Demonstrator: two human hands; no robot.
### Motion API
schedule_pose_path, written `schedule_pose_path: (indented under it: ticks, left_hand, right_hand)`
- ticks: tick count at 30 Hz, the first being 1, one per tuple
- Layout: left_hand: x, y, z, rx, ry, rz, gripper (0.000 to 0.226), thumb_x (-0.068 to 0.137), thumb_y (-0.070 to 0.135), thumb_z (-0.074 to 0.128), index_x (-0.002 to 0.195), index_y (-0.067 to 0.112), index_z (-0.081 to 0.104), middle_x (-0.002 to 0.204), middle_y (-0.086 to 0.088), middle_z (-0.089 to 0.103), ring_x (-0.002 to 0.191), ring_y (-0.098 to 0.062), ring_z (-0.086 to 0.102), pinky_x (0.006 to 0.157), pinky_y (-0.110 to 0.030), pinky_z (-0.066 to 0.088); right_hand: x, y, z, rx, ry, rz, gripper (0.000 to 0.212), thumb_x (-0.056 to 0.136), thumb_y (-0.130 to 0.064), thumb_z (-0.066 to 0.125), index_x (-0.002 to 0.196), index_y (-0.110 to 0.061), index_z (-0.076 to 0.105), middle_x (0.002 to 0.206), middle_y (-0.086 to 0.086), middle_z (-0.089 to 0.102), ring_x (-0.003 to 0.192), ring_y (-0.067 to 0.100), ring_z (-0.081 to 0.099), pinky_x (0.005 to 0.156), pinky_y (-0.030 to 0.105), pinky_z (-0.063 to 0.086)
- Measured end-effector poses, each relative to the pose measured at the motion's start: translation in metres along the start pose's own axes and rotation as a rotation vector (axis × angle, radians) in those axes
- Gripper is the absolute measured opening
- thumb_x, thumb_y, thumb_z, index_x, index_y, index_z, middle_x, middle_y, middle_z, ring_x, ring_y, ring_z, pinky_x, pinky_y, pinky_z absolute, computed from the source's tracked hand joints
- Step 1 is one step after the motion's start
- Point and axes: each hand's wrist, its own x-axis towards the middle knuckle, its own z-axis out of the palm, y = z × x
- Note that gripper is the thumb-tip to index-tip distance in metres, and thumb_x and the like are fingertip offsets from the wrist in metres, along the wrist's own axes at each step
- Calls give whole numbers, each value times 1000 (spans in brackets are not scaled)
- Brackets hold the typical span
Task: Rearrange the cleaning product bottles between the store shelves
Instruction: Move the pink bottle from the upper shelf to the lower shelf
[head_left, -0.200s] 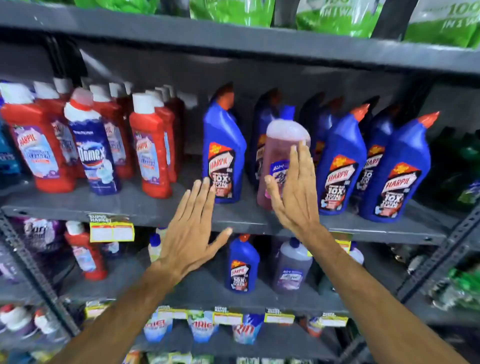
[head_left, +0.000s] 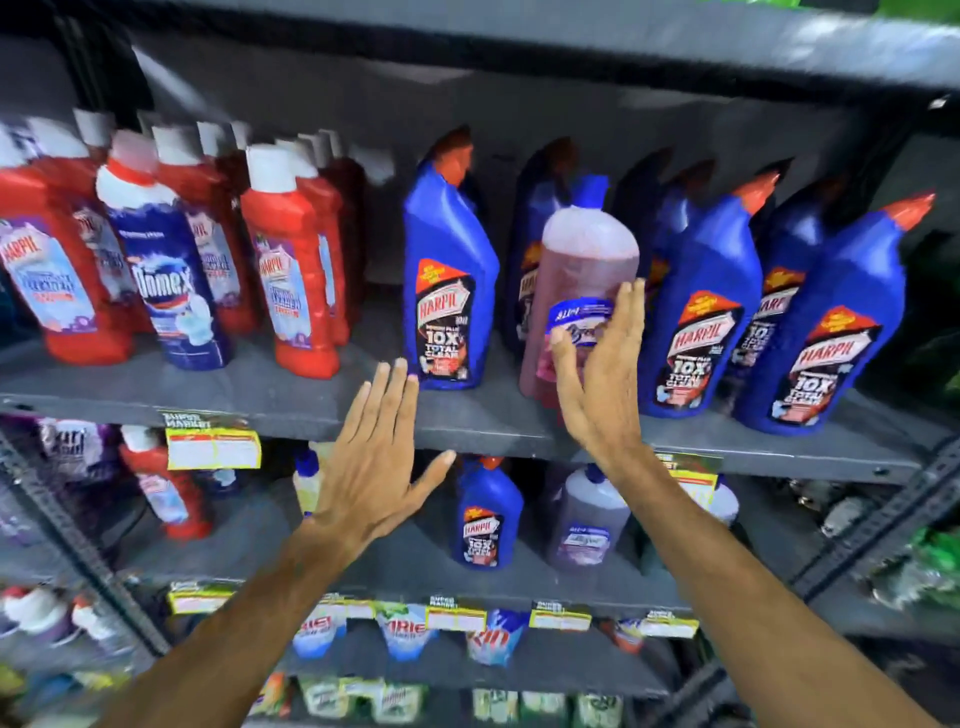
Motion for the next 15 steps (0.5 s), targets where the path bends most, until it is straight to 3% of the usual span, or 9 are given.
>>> schedule_pose_path:
  ticks: [2, 4, 5, 7, 9, 12, 15]
  left_hand:
    - [2, -1, 2, 10, -4, -2, 91, 106, 62, 40, 163, -5, 18, 173, -25, 17, 163, -37, 12, 131, -54, 20]
    - [2, 0, 3, 20, -22, -31, 88, 105, 61, 39, 161, -6, 26, 170, -26, 27, 161, -39, 21, 131, -54, 22]
    - [2, 1, 3, 24, -34, -44, 87, 105, 61, 38, 159, -6, 30, 168, -26, 33, 159, -39, 27, 130, -53, 23]
    - [3, 2, 2, 24, -49, -70, 83, 105, 61, 37, 155, -6, 39, 161, -26, 46, 153, -40, 38, 128, -52, 29]
    - [4, 3, 1, 18, -63, -92, 80, 104, 61, 37, 151, -3, 46, 155, -23, 54, 146, -39, 47, 125, -50, 34]
    - [5, 4, 0, 16, -61, -102, 76, 104, 59, 40, 149, -2, 50, 152, -22, 57, 142, -38, 52, 123, -49, 36]
    - [6, 4, 0, 18, -68, -99, 75, 104, 58, 40, 148, -2, 52, 151, -22, 58, 142, -37, 52, 123, -49, 37]
  right_hand:
    - [4, 3, 2, 80, 34, 92, 88, 106, -53, 53, 167, -5, 12, 174, 21, 23, 160, 27, 26, 130, 23, 17]
    - [7, 5, 5, 129, 29, 167, 93, 104, -51, 56, 169, -6, 8, 176, 15, 18, 156, 9, 21, 120, 2, 9]
    - [7, 4, 4, 149, 21, 180, 94, 103, -51, 57, 169, -6, 7, 177, 12, 17, 156, 7, 21, 121, 5, 10]
    - [11, 5, 1, 198, -4, 196, 95, 103, -50, 61, 169, -9, 7, 178, 9, 19, 161, 15, 25, 131, 27, 20]
    - [14, 5, -3, 243, -37, 223, 96, 102, -47, 66, 170, -11, 9, 175, 8, 28, 158, 21, 35, 130, 44, 30]
    - [16, 8, -5, 312, -66, 266, 93, 98, -42, 74, 168, -13, 20, 163, 8, 48, 143, 20, 56, 120, 45, 45]
    - [21, 11, -11, 339, -56, 280, 79, 91, -41, 82, 156, -20, 43, 140, 0, 69, 119, 8, 71, 104, 34, 58]
